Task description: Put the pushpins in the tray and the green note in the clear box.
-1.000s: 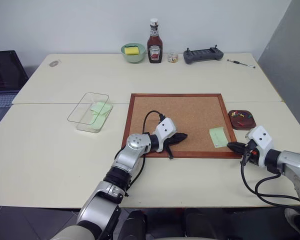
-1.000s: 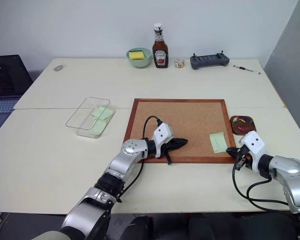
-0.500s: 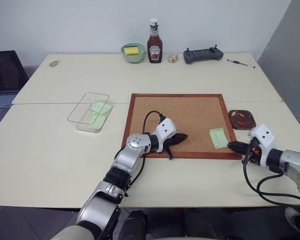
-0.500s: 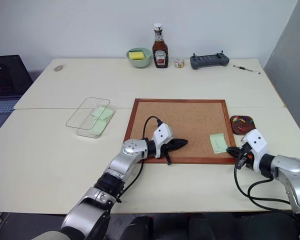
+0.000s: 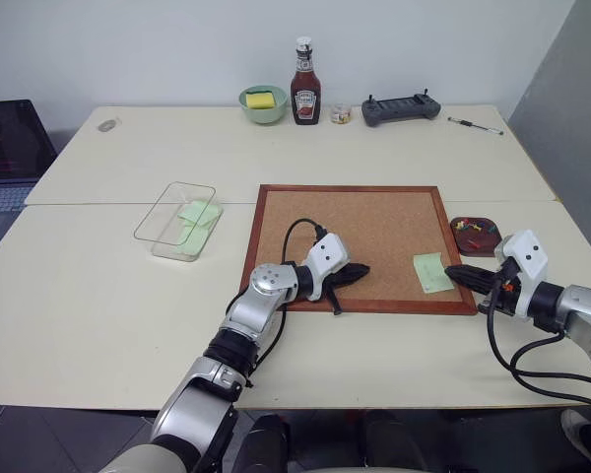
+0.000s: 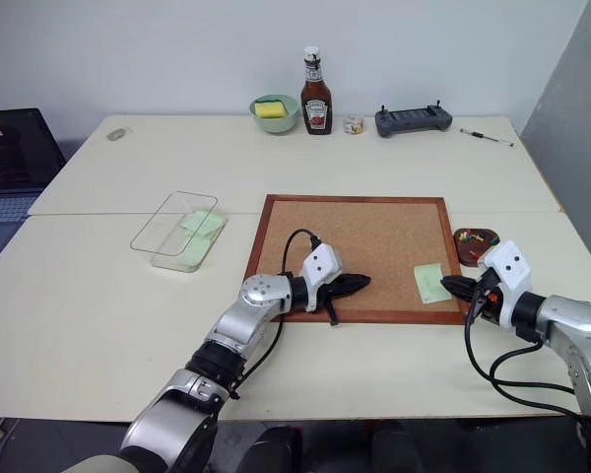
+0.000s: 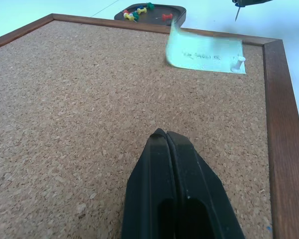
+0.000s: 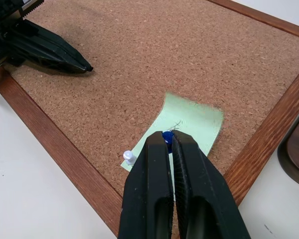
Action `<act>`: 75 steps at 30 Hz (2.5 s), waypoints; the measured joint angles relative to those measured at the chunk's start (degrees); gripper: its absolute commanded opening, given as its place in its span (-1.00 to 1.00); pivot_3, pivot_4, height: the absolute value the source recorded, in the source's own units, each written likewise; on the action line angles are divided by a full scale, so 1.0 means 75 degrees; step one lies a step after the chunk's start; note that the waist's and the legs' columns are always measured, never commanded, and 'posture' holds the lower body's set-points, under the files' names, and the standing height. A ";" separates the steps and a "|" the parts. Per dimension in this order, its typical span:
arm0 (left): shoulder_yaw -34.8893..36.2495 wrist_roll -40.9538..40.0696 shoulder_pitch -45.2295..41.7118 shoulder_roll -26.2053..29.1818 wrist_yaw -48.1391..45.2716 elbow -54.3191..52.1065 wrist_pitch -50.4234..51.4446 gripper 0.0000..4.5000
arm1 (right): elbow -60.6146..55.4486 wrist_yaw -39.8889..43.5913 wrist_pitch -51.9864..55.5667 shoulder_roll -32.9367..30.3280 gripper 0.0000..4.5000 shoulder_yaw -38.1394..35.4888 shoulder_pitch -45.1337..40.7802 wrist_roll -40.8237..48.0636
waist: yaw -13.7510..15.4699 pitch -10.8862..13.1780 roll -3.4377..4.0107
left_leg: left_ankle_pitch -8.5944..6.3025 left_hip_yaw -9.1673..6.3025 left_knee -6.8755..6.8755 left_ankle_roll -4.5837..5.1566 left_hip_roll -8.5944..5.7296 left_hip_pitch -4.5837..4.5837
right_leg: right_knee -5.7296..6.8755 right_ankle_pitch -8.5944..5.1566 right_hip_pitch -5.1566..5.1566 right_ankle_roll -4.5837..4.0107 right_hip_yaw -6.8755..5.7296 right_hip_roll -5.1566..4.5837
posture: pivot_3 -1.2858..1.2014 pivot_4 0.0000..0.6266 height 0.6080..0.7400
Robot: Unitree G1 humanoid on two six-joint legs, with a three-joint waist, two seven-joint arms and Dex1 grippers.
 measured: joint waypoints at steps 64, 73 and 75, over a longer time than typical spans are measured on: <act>-0.0068 0.0042 0.0028 0.0056 0.0034 0.0002 -0.0087 -1.00 | 0.0063 -0.0441 0.0164 0.0398 0.91 0.0367 -0.0112 -0.0329 | -0.0024 -0.0029 0.0037 | 0.0000 0.0001 -0.0003 0.0000 0.0002 0.0004 | 0.0001 0.0000 0.0001 0.0001 0.0002 0.0002 | 0.03 -0.52 1.00; -0.0069 0.0043 0.0045 0.0060 0.0050 -0.0010 -0.0091 -1.00 | 0.0341 -0.0486 -0.0066 0.0468 0.47 0.0775 -0.0113 -0.0574 | -0.0023 -0.0029 0.0038 | 0.0000 0.0001 -0.0003 0.0000 0.0001 0.0005 | 0.0001 0.0000 0.0001 0.0001 0.0002 0.0002 | 0.03 -0.52 1.00; -0.0069 0.0043 0.0050 0.0059 0.0062 -0.0016 -0.0091 -1.00 | 0.0400 -0.0496 -0.0132 0.0490 0.30 0.0881 -0.0137 -0.0641 | -0.0023 -0.0029 0.0038 | 0.0000 0.0001 -0.0003 0.0000 0.0001 0.0005 | 0.0001 0.0000 0.0000 0.0001 0.0002 0.0002 | 0.03 -0.52 1.00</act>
